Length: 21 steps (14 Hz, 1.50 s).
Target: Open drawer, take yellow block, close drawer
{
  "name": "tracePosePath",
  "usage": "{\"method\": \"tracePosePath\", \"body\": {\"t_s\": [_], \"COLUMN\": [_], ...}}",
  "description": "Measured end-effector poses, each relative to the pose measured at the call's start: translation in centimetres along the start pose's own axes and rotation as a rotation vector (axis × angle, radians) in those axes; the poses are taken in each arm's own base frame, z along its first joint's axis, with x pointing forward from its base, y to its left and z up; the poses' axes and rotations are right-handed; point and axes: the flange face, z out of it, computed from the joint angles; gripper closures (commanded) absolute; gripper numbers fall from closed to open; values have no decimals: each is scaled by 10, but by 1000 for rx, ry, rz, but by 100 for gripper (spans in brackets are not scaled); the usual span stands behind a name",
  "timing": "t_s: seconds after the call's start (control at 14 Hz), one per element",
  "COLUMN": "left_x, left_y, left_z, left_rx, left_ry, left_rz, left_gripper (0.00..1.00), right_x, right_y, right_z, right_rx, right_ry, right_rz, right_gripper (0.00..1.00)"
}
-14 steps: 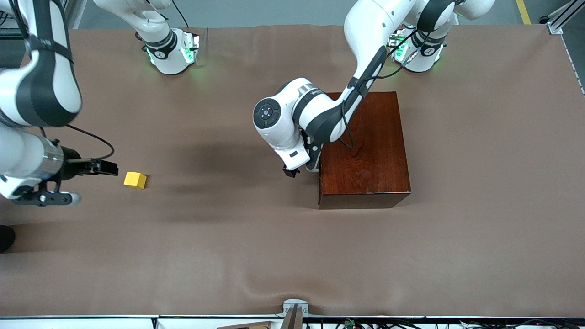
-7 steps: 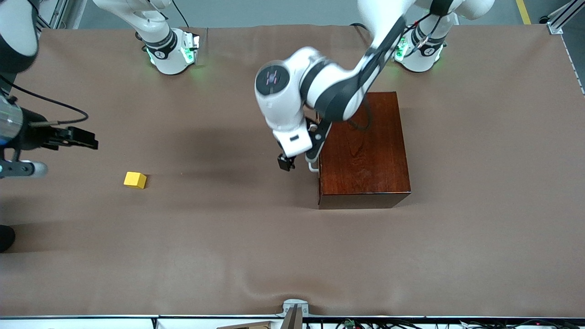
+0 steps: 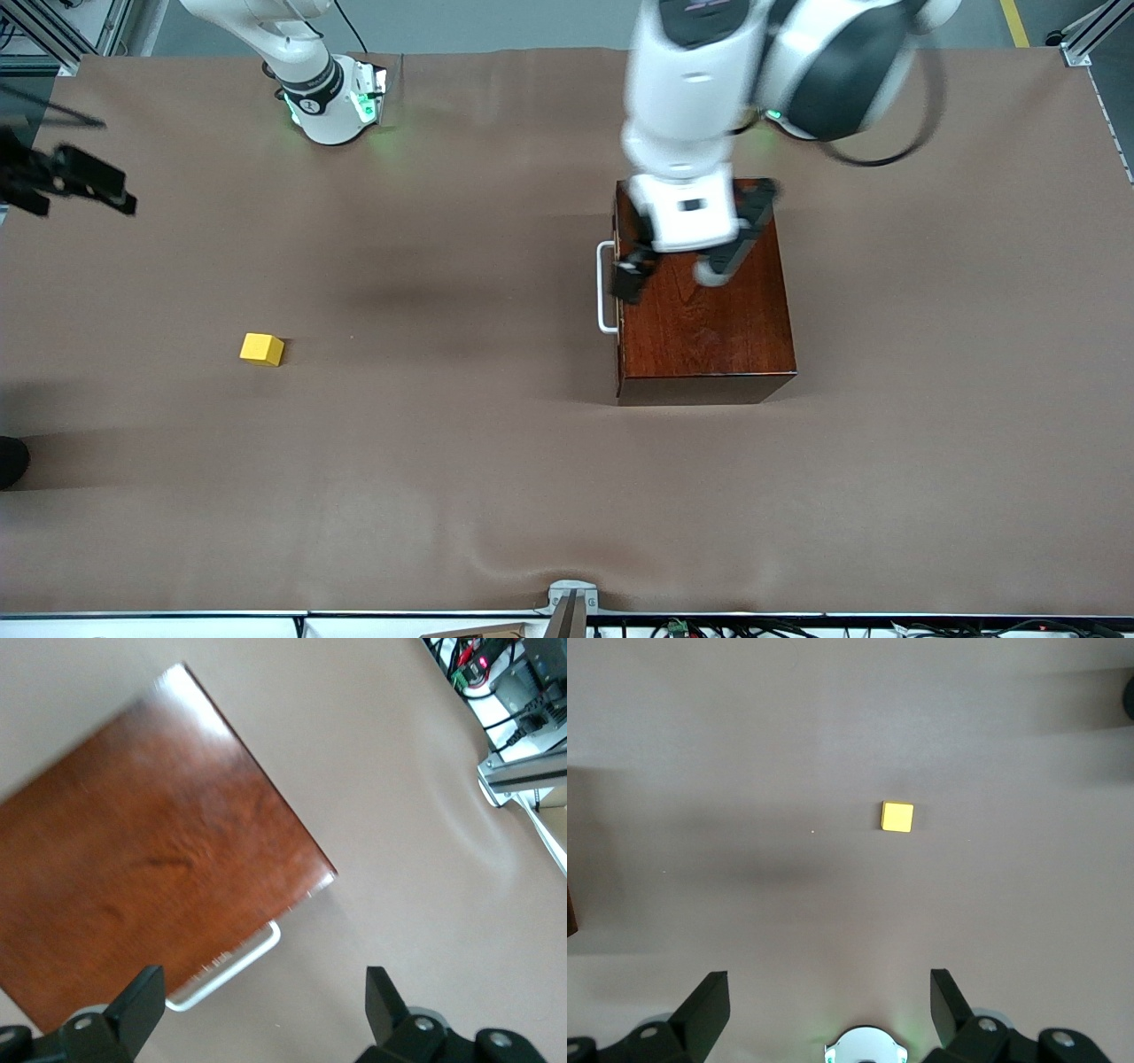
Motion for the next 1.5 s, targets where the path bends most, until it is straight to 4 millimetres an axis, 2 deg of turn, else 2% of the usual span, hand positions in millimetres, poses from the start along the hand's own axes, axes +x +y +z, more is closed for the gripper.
{"method": "tracePosePath", "body": {"t_s": [0.21,0.43,0.57,0.78,1.0,1.21,1.35,1.5], "left_x": [53,99,137,182,217,250,262,262], "left_y": [-21,-42,-62,-92,-127,-170,-195,-211], "left_z": [-17,-20,-26,-31,-31,-33,-35,-35], "left_rx": [45,107,145,172,189,195,195,194], "left_ry": [-9,-33,-60,-98,-137,-176,-193,-200], "left_rz": [141,314,412,525,614,684,708,714], "left_gripper": [0,0,0,0,0,0,0,0], "right_x": [-7,-10,-24,-38,-39,-38,-38,-38], "right_y": [0,0,0,-2,-1,-1,1,3], "right_z": [6,21,27,26,28,28,28,28], "right_rx": [-1,-1,-2,-5,-6,-5,-5,-4], "right_ry": [-8,12,21,39,43,44,44,44], "right_rz": [0,1,0,-3,-2,-2,1,6], "right_gripper": [0,0,0,0,0,0,0,0]}}
